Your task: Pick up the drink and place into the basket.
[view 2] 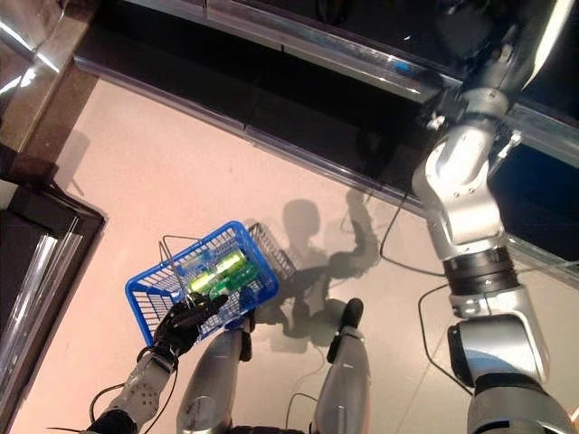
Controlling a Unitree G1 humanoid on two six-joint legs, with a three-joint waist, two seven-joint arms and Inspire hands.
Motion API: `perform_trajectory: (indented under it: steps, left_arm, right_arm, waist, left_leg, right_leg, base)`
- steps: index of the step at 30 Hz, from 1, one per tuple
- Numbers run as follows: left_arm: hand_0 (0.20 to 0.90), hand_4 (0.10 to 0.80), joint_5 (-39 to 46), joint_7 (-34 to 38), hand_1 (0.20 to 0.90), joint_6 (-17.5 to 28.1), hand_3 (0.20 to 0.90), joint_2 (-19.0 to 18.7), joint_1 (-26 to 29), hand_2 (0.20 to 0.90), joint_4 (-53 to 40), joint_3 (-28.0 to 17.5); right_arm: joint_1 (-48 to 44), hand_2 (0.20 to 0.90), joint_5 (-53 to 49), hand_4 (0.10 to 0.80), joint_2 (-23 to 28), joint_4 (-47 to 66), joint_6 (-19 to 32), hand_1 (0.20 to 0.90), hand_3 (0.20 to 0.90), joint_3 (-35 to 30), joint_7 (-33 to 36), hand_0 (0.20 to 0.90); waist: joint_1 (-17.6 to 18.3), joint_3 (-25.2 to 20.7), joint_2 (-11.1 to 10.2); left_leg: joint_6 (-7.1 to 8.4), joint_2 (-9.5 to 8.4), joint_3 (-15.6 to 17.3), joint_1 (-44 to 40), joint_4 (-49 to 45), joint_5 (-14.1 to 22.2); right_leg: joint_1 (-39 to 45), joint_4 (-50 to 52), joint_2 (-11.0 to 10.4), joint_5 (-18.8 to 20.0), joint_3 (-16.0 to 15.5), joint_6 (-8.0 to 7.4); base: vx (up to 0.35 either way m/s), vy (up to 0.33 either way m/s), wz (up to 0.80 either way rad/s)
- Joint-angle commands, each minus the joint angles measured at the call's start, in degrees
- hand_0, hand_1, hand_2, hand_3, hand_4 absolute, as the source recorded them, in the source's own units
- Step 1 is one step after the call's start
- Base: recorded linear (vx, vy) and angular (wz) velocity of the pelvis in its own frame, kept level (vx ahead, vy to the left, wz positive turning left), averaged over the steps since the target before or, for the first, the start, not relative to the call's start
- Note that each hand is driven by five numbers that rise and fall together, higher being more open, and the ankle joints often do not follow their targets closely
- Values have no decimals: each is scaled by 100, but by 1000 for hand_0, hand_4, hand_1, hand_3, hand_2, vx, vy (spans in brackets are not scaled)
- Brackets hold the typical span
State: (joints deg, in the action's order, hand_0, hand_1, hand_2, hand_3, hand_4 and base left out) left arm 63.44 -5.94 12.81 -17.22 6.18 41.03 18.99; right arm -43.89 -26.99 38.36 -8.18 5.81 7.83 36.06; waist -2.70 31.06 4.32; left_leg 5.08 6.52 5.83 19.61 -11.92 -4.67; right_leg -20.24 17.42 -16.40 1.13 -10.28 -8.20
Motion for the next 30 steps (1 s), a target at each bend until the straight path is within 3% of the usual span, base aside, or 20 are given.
perform_trajectory:
  steps: [1,10,21,22,23,24,30]
  left_arm:
    - [300,100,3,-685,300,1186,200,-318,-279,300,-1490,-658]
    - [300,100,-42,-760,300,1206,200,-204,-358,300,-1718,-726]
    - [300,100,-203,-772,300,1155,200,-223,-509,300,-1711,-762]
    - [300,100,-229,-771,300,1152,200,-219,-526,300,-1710,-770]
    - [300,100,-238,-766,300,1150,200,-219,-531,300,-1711,-777]
    - [300,100,-262,-744,300,1130,200,-210,-582,300,-1705,-820]
    - [300,100,-505,-516,300,970,200,-166,-785,300,-1694,-988]
  right_arm:
    - [-192,300,310,100,155,1208,431,300,200,-353,-632,300]
    - [719,300,396,100,-286,1737,625,300,200,-365,-1260,300]
    - [1054,300,580,100,-238,1942,582,300,200,-452,-1306,300]
    - [1092,484,634,314,-240,1950,558,484,414,-452,-1313,484]
    - [1113,568,654,413,-242,1957,553,568,513,-449,-1313,568]
    - [1314,900,769,800,-279,1990,492,900,900,-431,-1316,900]
    - [2313,900,631,800,-621,2147,537,900,900,-349,-1819,900]
  waist:
    - [76,-207,-112]
    - [156,-368,-220]
    - [165,-520,-308]
    - [169,-523,-315]
    - [172,-543,-317]
    - [206,-621,-338]
    - [339,-912,-427]
  left_leg:
    - [-138,139,311,-410,-686,599]
    - [-128,233,400,-686,-620,590]
    - [-105,307,411,-861,-523,554]
    - [-100,315,418,-890,-532,578]
    - [-102,314,421,-886,-504,550]
    - [-95,318,444,-971,-407,527]
    - [-90,311,559,-1300,-37,488]
  right_leg:
    - [426,309,354,-426,-182,536]
    - [715,246,428,-459,-157,568]
    - [910,113,502,-433,-132,571]
    - [938,116,498,-453,-127,562]
    - [936,80,502,-422,-121,562]
    - [1013,-48,501,-370,-70,525]
    - [1250,-450,466,-212,71,346]
  base:
    - [49,20,-4]
    - [44,12,-2]
    - [37,-15,-1]
    - [0,0,0]
    - [58,-32,-4]
    - [54,-29,-7]
    - [68,-50,-10]
